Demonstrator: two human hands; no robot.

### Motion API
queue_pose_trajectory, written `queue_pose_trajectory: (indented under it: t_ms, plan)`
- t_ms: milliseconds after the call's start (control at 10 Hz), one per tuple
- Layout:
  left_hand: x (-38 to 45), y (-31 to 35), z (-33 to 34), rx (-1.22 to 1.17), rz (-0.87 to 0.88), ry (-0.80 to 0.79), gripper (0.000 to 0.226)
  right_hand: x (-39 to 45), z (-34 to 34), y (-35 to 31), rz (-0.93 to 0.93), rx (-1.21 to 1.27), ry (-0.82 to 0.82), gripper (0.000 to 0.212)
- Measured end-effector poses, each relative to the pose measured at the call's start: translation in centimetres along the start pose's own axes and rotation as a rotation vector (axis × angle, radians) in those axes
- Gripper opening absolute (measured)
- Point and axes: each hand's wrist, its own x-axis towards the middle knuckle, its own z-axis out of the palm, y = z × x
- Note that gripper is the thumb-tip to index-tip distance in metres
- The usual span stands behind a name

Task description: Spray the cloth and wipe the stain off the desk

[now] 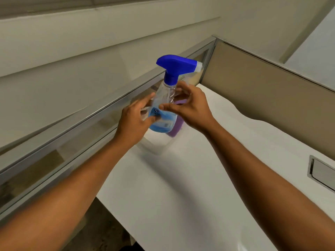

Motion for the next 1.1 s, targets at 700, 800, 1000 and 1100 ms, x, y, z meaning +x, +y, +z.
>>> queue_pose_trajectory:
  t_ms: [700, 800, 1000, 1100]
  plan:
    - [-1.8, -6.1, 5.8, 0.14, -0.172, -0.069, 0.087, -2.3, 7.2, 7.7, 0.246, -0.044, 0.075, 0.047]
    - [-1.8, -6.3, 5.8, 0.156, -0.156, -0.076, 0.088, -2.3, 7.4, 8.0, 0.265, -0.039, 0.081, 0.05]
    - [-1.8, -6.2, 5.8, 0.19, -0.16, -0.106, 0.089, -2.2, 6.9, 7.7, 0.253, -0.024, 0.037, 0.051]
    - [-2.1, -6.1, 6.0, 0.161, -0.164, -0.068, 0.097, -2.5, 6.3, 7.6, 0.286, -0.032, -0.001, 0.058]
